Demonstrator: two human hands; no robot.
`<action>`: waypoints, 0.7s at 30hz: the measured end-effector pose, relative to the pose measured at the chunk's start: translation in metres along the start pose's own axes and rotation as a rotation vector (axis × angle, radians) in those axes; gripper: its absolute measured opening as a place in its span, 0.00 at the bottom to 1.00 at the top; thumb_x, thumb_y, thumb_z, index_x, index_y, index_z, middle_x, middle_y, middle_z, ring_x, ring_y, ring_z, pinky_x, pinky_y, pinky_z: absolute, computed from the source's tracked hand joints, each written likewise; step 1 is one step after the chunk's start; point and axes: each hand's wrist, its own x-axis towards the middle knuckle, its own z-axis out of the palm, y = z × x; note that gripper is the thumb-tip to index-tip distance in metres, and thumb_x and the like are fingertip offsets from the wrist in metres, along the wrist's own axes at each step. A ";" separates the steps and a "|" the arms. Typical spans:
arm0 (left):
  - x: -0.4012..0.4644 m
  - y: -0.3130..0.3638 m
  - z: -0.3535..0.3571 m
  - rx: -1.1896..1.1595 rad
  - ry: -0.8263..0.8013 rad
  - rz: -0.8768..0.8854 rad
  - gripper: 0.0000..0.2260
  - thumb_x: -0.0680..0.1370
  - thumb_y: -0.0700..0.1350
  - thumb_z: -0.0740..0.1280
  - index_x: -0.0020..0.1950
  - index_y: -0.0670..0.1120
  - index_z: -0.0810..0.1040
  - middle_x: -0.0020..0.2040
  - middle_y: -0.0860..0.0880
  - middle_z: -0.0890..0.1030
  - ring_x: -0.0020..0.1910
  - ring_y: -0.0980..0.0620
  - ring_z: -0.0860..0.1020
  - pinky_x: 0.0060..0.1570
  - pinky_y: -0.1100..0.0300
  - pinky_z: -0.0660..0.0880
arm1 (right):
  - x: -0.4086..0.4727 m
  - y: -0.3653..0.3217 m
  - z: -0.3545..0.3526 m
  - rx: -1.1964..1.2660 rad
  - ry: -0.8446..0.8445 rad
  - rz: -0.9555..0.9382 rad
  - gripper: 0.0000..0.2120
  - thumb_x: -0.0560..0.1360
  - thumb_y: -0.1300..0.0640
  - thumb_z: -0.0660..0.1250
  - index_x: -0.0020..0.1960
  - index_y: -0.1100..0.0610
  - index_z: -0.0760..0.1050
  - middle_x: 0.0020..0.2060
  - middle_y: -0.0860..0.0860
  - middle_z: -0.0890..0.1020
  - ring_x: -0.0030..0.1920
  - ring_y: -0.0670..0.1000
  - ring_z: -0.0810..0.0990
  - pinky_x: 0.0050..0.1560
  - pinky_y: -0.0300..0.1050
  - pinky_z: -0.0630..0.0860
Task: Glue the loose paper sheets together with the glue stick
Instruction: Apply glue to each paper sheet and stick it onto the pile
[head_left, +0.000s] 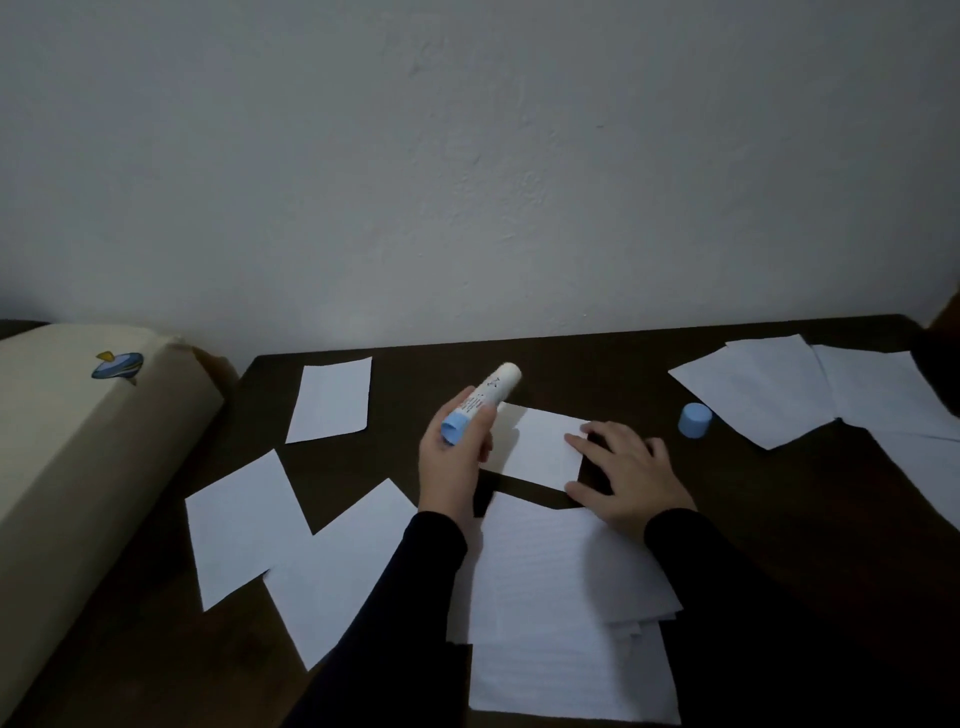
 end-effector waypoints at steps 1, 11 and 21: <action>0.002 -0.001 0.002 -0.052 -0.005 -0.038 0.16 0.76 0.52 0.70 0.63 0.55 0.77 0.57 0.49 0.78 0.52 0.52 0.77 0.50 0.62 0.77 | 0.000 0.000 0.000 0.005 0.002 -0.003 0.29 0.77 0.38 0.58 0.76 0.41 0.56 0.75 0.44 0.56 0.75 0.47 0.49 0.74 0.59 0.46; 0.012 -0.020 -0.001 0.028 -0.087 -0.033 0.12 0.79 0.51 0.66 0.59 0.46 0.76 0.50 0.47 0.82 0.43 0.55 0.79 0.47 0.63 0.77 | 0.006 0.001 0.000 0.020 -0.050 0.036 0.31 0.76 0.39 0.60 0.76 0.40 0.55 0.76 0.45 0.52 0.76 0.49 0.45 0.73 0.59 0.42; -0.007 -0.026 0.011 0.406 -0.240 0.317 0.16 0.75 0.40 0.71 0.57 0.55 0.72 0.50 0.54 0.79 0.47 0.64 0.78 0.45 0.69 0.75 | 0.005 0.002 0.002 0.052 0.002 0.011 0.31 0.75 0.39 0.62 0.75 0.41 0.58 0.76 0.46 0.54 0.76 0.49 0.47 0.74 0.60 0.44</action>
